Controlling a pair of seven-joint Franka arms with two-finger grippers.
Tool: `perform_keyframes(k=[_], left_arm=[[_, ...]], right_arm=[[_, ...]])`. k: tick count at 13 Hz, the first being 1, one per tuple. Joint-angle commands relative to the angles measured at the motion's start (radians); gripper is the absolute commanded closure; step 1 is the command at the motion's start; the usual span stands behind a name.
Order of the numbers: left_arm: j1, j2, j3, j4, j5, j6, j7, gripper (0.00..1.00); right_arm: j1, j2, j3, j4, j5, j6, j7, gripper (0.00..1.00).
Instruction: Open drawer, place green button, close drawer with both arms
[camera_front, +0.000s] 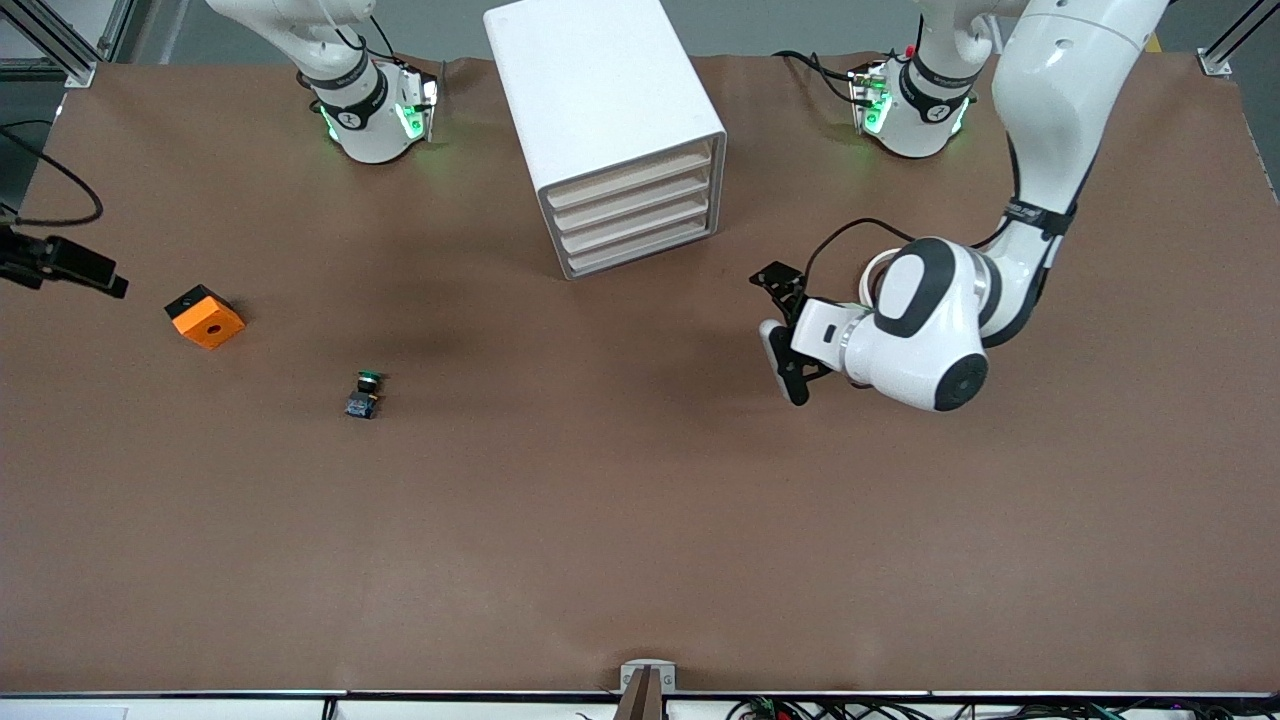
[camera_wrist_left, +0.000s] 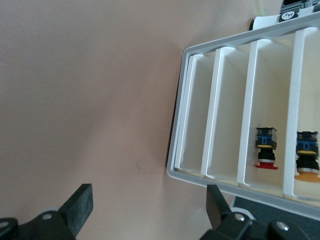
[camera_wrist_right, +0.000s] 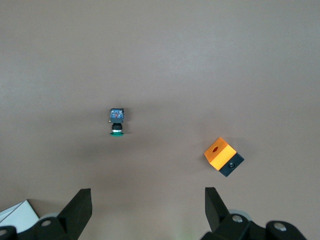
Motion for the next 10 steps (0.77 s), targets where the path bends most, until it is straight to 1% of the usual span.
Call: perform_keyframes(k=[1,4,6,7,9,10], left_arm=[[-0.013,0.067,-0.013,-0.004,-0.037,0.026,0.02,0.0],[-0.052,0.081,-0.026,-0.007,-0.079,0.026,0.019,0.0],[-0.054,0.099,-0.027,-0.016,-0.103,0.011,0.023,0.0],[-0.053,0.111,-0.029,-0.03,-0.119,0.011,0.034,0.0],[-0.067,0.13,-0.029,-0.045,-0.137,0.015,0.048,0.0],[-0.069,0.131,-0.029,-0.048,-0.151,0.015,0.053,0.0]], right_arm=[[-0.025,0.022,0.016,0.029,0.001,-0.008,-0.02,0.0],[-0.032,0.058,0.016,0.029,0.015,0.0,-0.02,0.0],[-0.028,0.067,0.017,0.02,0.025,0.019,-0.017,0.0],[-0.023,0.075,0.017,-0.009,0.066,0.065,-0.017,0.0],[0.023,0.072,0.019,-0.107,0.076,0.178,0.012,0.0],[0.03,0.072,0.019,-0.138,0.076,0.205,0.044,0.0]])
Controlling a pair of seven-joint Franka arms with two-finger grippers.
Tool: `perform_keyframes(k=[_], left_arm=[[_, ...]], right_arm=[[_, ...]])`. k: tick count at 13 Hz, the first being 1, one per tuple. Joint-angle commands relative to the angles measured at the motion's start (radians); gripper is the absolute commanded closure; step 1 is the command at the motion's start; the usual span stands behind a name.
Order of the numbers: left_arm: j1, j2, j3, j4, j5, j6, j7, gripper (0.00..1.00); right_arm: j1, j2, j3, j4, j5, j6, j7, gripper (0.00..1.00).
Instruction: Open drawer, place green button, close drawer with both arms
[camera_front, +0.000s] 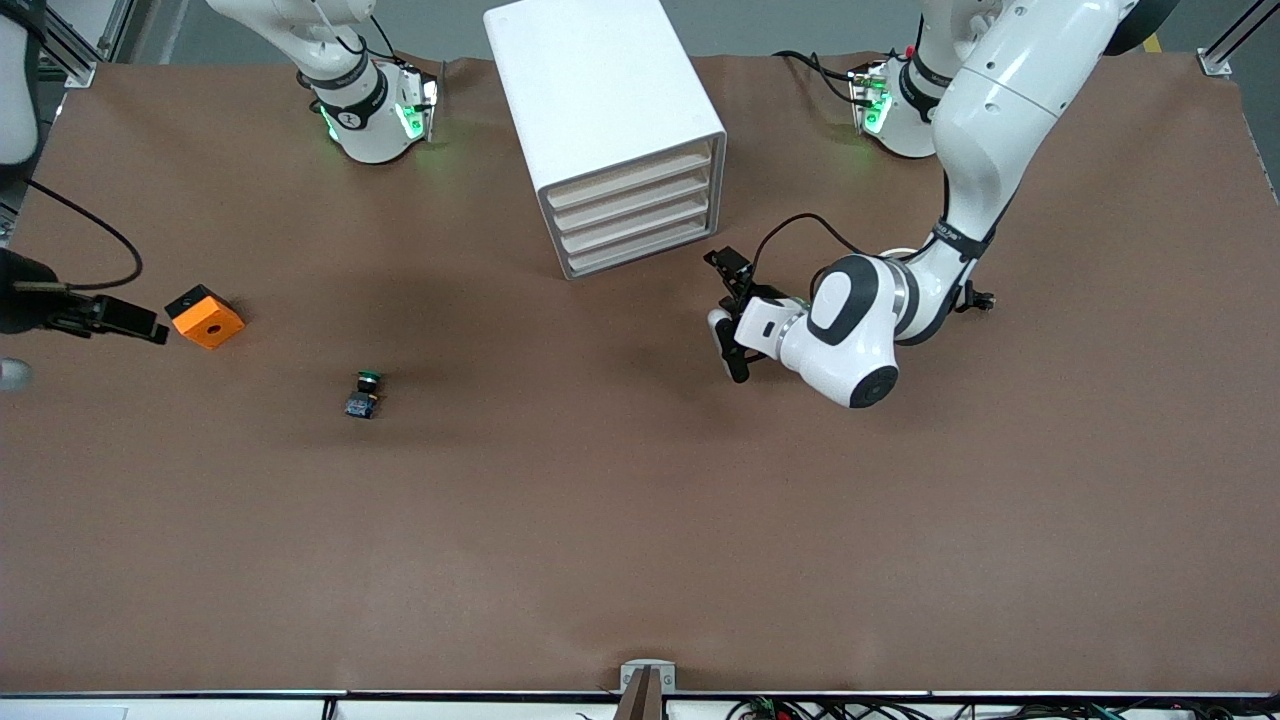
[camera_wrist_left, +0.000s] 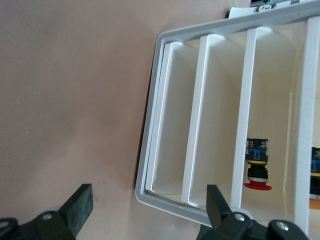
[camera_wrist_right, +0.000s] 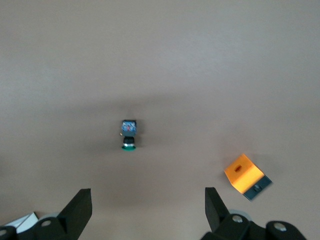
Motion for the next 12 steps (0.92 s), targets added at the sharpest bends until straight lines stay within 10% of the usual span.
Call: perform_keyframes(k=[1,7,12], left_arm=[[-0.004,0.009,-0.008,-0.018,-0.043,-0.001,0.029,0.0],[-0.058,0.029,-0.032,-0.022,-0.094,0.003,0.015,0.39],[-0.107,0.042,-0.031,-0.035,-0.095,0.008,0.012,0.42]], right_arm=[[0.032,-0.009,0.006,-0.104,0.013,0.093,0.058,0.0],[0.09,-0.008,0.006,-0.394,0.013,0.489,0.093,0.0],[0.131,0.041,0.006,-0.532,0.013,0.684,0.164,0.0]])
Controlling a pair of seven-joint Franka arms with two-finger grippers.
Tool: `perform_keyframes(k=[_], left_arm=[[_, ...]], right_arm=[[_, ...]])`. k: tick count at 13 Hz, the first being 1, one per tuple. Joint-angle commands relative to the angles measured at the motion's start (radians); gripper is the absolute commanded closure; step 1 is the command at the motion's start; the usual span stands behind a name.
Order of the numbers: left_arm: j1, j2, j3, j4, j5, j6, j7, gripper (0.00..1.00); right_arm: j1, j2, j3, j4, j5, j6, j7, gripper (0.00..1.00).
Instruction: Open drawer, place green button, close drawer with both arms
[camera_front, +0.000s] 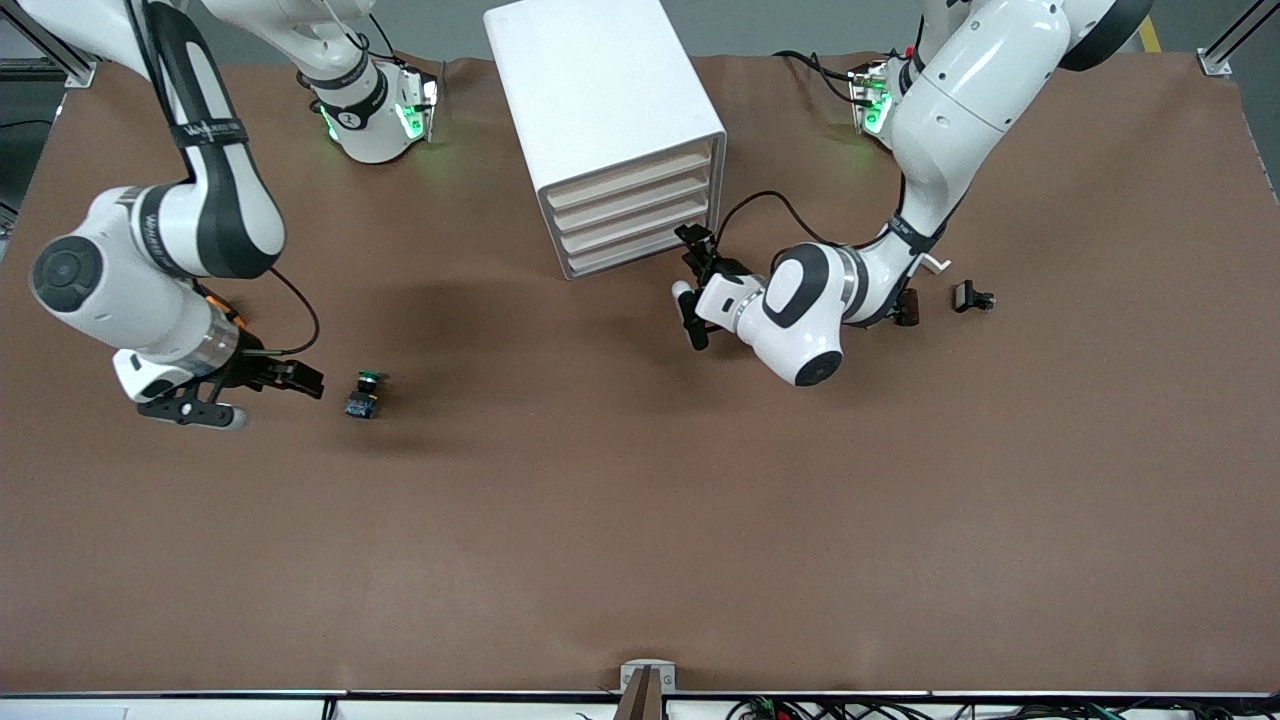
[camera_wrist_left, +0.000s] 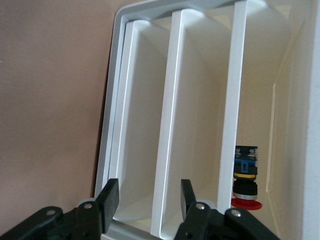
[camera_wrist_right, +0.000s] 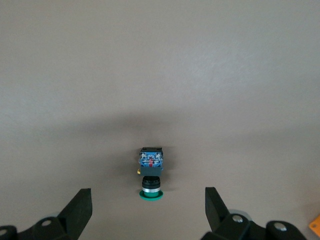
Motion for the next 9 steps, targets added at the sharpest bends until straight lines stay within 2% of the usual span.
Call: perform_keyframes(k=[1,3,9], left_arm=[[-0.03,0.005,-0.003,-0.005,-0.024,0.011,0.002,0.42],[-0.044,0.005,-0.003,-0.014,-0.024,0.011,0.002,0.42],[-0.085,0.003,-0.001,-0.033,-0.019,0.011,0.002,0.42]], right_arm=[[0.014,-0.001,-0.003,-0.11,0.008,0.136,0.018,0.0],[0.028,0.033,-0.003,-0.135,0.011,0.201,0.058,0.0],[0.032,0.177,-0.003,-0.085,0.011,0.284,0.084,0.0]])
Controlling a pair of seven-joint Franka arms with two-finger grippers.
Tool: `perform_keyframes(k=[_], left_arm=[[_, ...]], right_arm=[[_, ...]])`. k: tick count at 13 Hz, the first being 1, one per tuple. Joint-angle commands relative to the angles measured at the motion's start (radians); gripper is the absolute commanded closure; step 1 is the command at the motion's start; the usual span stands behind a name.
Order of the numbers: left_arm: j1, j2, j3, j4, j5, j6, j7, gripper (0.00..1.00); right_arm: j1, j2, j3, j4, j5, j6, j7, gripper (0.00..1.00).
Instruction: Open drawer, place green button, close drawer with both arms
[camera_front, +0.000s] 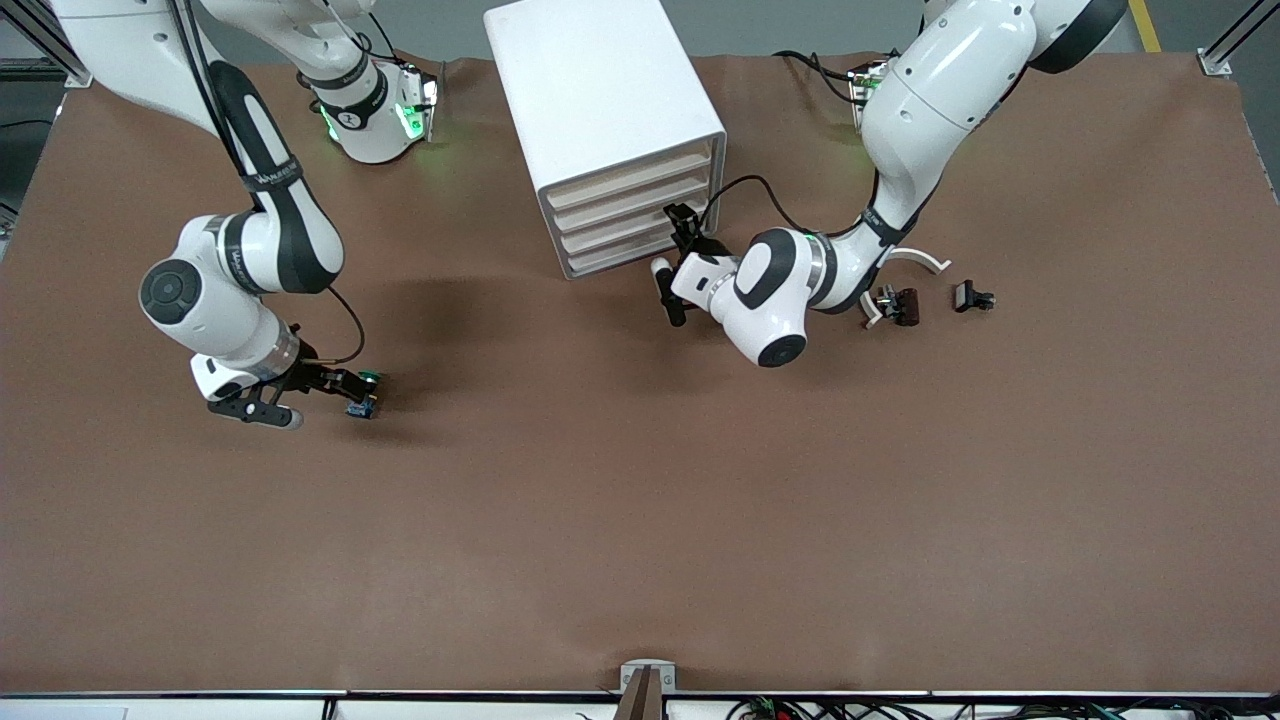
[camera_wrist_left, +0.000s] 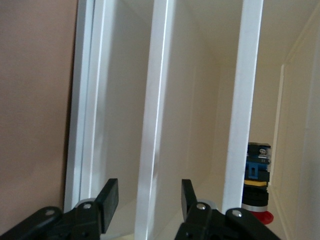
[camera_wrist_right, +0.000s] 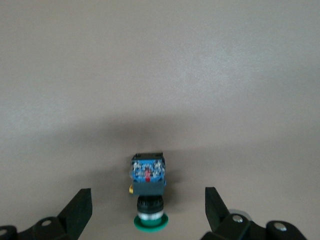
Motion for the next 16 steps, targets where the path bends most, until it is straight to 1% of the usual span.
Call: perform_keyframes(k=[1,3,6,7,8,14,16], left_arm=[[-0.016,-0.007,-0.001,-0.01,-0.019,0.01,0.003,0.45],[-0.028,-0.007,-0.001,-0.012,-0.019,0.01,0.003,0.59],[-0.031,-0.007,0.001,-0.012,-0.016,0.01,0.002,0.88],[-0.033,-0.008,0.001,-0.012,-0.013,0.01,0.002,0.96],[-0.034,-0.008,0.001,-0.01,-0.01,0.01,0.002,1.0],[-0.031,-0.005,0.01,-0.001,0.001,0.011,0.002,1.0],[-0.034,-0.005,0.03,0.004,0.003,0.02,0.003,1.0]], right_arm=[[0.011,0.057,-0.003,0.029,0.011,0.027,0.02,0.0],[0.023,0.077,-0.003,0.033,0.011,0.032,0.029,0.0],[0.04,0.09,-0.003,0.033,0.012,0.041,0.055,0.0],[0.04,0.097,-0.003,0.036,0.011,0.041,0.061,0.0],[0.041,0.1,-0.003,0.04,0.011,0.041,0.061,0.0],[0.038,0.128,-0.004,0.051,0.009,0.042,0.061,0.0],[0.035,0.142,-0.006,0.049,0.009,0.059,0.061,0.0]])
